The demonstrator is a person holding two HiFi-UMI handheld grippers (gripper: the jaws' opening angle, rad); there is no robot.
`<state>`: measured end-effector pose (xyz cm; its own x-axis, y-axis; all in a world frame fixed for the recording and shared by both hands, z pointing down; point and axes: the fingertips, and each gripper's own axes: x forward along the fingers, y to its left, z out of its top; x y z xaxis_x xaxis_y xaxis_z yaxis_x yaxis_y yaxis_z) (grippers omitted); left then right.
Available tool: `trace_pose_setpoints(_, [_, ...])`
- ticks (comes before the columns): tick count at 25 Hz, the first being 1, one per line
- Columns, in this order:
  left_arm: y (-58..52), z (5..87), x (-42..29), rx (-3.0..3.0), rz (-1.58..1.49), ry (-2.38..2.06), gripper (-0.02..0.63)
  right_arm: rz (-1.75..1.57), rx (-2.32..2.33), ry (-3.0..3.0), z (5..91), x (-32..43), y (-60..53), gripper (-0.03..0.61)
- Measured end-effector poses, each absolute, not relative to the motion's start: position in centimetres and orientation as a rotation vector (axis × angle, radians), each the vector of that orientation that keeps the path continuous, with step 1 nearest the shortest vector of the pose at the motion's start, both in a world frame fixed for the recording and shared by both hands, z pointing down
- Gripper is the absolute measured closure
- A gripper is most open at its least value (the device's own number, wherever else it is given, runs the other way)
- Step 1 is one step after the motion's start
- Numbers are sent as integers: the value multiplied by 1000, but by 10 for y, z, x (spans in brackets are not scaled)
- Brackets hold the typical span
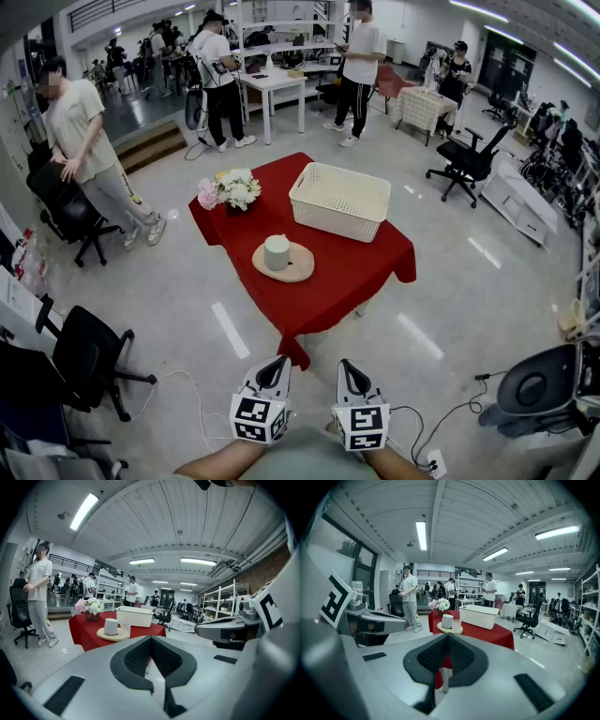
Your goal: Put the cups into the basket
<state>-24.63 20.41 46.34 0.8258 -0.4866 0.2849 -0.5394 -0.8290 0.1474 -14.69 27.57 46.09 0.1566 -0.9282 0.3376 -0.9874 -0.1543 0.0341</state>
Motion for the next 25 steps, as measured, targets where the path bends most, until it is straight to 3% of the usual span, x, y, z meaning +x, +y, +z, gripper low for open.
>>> trace_pose_setpoints(25, [181,461,-256,2824,339,-728,611,374,2220,-1870,456,-164,244,566])
